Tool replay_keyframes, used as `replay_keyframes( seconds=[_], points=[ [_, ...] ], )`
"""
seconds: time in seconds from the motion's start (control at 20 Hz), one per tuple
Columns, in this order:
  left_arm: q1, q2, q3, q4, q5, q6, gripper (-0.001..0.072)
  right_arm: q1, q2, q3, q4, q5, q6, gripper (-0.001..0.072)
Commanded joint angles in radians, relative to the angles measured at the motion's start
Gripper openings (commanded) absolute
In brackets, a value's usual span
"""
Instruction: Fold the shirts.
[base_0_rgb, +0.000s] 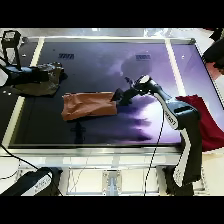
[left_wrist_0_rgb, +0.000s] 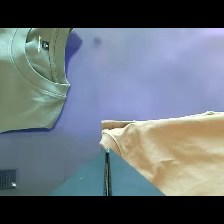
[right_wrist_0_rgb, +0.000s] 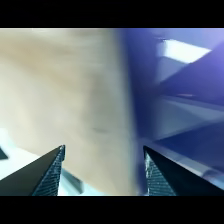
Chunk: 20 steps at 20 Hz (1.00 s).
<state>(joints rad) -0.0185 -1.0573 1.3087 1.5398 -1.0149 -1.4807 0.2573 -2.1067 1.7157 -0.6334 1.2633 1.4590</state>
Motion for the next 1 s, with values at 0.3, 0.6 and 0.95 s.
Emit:
replay_keyframes(
  seconds=[0.3,0.6,0.95],
  points=[
    [0.0,-0.003,0.0,0.001,-0.021,0.0,0.001,0.143,-0.016,0.022,0.18,-0.026,-0.077,0.001],
    [0.0,-0.003,0.0,0.0,-0.024,0.0,0.001,0.041,0.05,0.332,0.0,0.21,-0.003,0.001],
    [0.0,-0.003,0.0,0.0,-0.053,0.0,0.001,-0.298,0.359,0.319,-0.429,0.365,0.105,0.0009]
  ],
)
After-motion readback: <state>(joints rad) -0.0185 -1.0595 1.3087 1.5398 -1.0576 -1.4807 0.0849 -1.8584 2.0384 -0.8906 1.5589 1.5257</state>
